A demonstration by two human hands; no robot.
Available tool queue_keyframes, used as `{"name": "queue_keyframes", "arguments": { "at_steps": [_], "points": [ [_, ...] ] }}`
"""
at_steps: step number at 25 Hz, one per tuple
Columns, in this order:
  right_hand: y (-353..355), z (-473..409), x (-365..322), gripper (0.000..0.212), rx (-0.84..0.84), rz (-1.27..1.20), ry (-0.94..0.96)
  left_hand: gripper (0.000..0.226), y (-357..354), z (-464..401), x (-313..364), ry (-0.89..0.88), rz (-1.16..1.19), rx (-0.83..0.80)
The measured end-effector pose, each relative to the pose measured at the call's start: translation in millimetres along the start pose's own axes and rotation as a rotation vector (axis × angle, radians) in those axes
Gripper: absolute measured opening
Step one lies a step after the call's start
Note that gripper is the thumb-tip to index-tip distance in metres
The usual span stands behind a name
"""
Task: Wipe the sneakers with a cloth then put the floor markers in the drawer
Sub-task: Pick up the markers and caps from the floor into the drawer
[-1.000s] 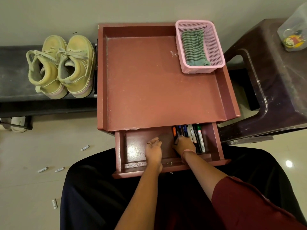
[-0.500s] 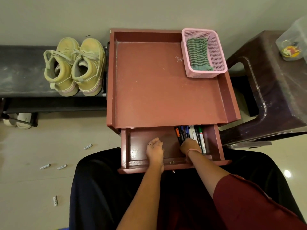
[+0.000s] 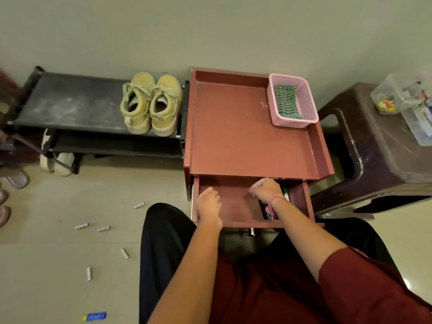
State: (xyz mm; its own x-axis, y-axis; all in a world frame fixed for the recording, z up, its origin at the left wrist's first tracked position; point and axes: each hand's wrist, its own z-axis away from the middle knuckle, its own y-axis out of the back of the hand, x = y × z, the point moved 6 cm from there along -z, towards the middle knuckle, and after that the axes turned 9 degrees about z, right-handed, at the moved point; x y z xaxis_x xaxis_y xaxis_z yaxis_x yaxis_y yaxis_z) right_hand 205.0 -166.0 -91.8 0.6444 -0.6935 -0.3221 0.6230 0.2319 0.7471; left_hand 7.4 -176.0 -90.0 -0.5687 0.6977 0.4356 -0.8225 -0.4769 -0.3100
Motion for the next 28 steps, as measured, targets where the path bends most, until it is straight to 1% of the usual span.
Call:
{"name": "queue_keyframes", "arguments": {
  "at_steps": [2,4,6,8,11,14,16,19,21,22,25,27,28],
  "points": [
    [8,18,-33,0.018,-0.017,-0.100,0.071,0.040,9,18,28,-0.049,0.132,-0.012],
    [10,37,-71,0.018,-0.037,-0.154,0.148,0.039,23,30,58,-0.092,0.218,-0.059],
    [2,56,-116,0.015,-0.056,-0.166,0.237,0.040,49,36,94,-0.144,0.315,-0.086],
    [-13,75,-161,0.012,-0.079,-0.174,0.327,0.037,86,42,130,-0.226,0.380,-0.074],
    [-55,103,-223,0.008,-0.154,-0.186,0.416,0.036,160,40,165,-0.334,0.433,0.005],
    [-106,118,-269,0.010,-0.253,-0.174,0.440,0.036,238,29,175,-0.355,0.485,0.137],
    [-142,124,-294,0.010,-0.294,-0.130,0.447,0.032,290,16,174,-0.360,0.495,0.241],
    [-192,126,-316,0.011,-0.332,-0.044,0.461,0.013,357,-10,157,-0.357,0.454,0.393],
    [-227,120,-325,0.010,-0.355,0.033,0.476,0.011,397,-31,138,-0.331,0.392,0.475],
    [-243,114,-327,0.011,-0.358,0.080,0.487,0.012,411,-40,127,-0.314,0.340,0.508],
    [-292,90,-335,0.012,-0.400,0.268,0.544,0.029,446,-72,95,-0.259,0.155,0.611],
    [-319,67,-340,0.014,-0.428,0.443,0.610,0.034,457,-93,76,-0.235,-0.001,0.646],
    [-331,54,-342,0.019,-0.419,0.562,0.659,0.035,461,-104,67,-0.218,-0.083,0.653]
  ]
}}
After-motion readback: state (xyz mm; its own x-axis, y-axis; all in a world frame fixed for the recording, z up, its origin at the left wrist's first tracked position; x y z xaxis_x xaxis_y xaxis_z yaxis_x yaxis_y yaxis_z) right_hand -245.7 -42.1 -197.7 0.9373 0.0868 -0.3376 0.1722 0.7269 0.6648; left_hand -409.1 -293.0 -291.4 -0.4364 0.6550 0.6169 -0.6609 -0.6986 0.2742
